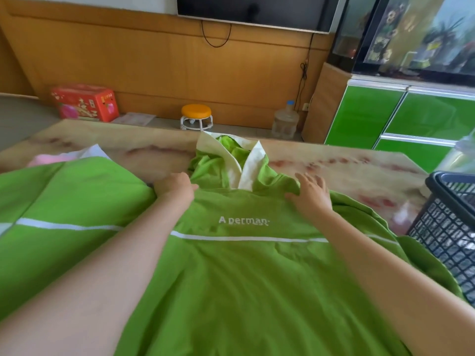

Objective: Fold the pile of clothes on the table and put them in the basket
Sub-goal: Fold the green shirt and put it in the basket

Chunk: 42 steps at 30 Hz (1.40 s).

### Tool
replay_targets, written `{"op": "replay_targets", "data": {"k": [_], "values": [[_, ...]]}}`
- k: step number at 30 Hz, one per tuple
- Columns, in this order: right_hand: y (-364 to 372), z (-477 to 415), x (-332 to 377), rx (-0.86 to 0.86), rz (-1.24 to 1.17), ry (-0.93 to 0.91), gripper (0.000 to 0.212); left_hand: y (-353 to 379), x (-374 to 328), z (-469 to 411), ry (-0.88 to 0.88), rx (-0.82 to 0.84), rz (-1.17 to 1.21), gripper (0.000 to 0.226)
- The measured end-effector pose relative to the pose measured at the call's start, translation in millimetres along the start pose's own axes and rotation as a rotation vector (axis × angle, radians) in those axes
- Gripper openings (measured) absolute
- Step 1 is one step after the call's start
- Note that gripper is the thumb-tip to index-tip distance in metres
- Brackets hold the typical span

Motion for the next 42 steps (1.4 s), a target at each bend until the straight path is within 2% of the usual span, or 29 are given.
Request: {"op": "replay_targets", "data": {"k": [3,6,7,9,11,14,16,18,19,20,22,24,26,29,34,37,39,40,42], "values": [[7.6,-15.5,-13.0,0.004,-0.044,0.064,0.063,1.9,8.3,-17.3,-0.021,-0.028,0.195,0.029],[-5.7,-16.9,-9.4,-0.180,-0.044,0.062,0.045,-26.1,4.3,-21.6,0.064,-0.270,0.434,0.017],[-6.6,-16.3,-5.1,-0.207,-0.027,0.049,0.042,-36.5,-0.5,-21.7,0.120,-0.350,0.411,0.019],[4.9,-17.5,3.6,-0.136,0.023,0.008,0.039,-39.0,-11.9,-19.4,0.218,-0.398,0.267,0.024],[17.1,-19.1,2.4,-0.020,-0.016,0.032,0.042,-22.7,-17.2,-16.9,0.265,-0.337,0.221,0.031],[10.1,-26.9,9.0,0.008,-0.133,0.024,0.053,-12.8,-42.7,9.2,0.399,-0.282,0.178,0.041],[-0.2,-36.1,21.3,0.026,-0.265,0.016,0.052,9.5,-64.7,34.4,0.470,-0.078,0.161,0.042],[-4.9,-46.1,38.8,0.054,-0.378,0.010,0.054,53.8,-70.2,65.7,0.471,0.240,0.081,0.059],[-4.4,-50.3,49.5,0.073,-0.407,0.002,0.057,74.5,-65.3,79.9,0.459,0.344,0.031,0.066],[-2.8,-53.7,60.6,0.087,-0.424,0.000,0.063,86.6,-60.5,89.0,0.464,0.367,-0.002,0.070],[4.5,-61.5,79.2,0.109,-0.383,0.015,0.074,91.8,-55.1,94.4,0.500,0.272,-0.025,0.073],[6.6,-67.4,96.4,0.101,-0.232,0.028,0.080,85.2,-54.8,94.7,0.527,0.180,-0.015,0.075],[6.9,-79.3,114.7,0.097,-0.200,0.030,0.089,82.2,-55.0,94.9,0.537,0.136,0.009,0.076],[14.0,-102.9,135.8,0.147,-0.283,0.061,0.103,82.8,-54.7,95.6,0.542,0.134,0.040,0.073],[21.2,-138.3,144.9,0.122,-0.323,0.154,0.105,83.4,-54.7,94.5,0.562,0.182,0.039,0.073],[36.7,-145.4,133.6,0.168,-0.292,0.190,0.111,80.6,-54.7,97.2,0.595,0.213,0.065,0.080],[42.8,-148.9,132.9,0.151,-0.160,0.157,0.103,81.8,-53.6,97.5,0.604,0.226,0.048,0.090],[43.5,-151.6,134.7,0.146,-0.100,0.127,0.093,83.3,-53.5,97.3,0.605,0.233,0.033,0.089],[44.1,-155.1,140.3,0.167,-0.052,0.091,0.066,85.3,-52.6,97.5,0.598,0.235,0.020,0.076]]}}
Point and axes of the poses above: each hand's wrist, its own z-axis away from the middle knuckle, its own y-axis out of the palm, x = y × z, the point moved 9 cm from there along -z, towards the middle knuckle, and after that the axes turned 13 degrees about z, right-handed, at the moved point
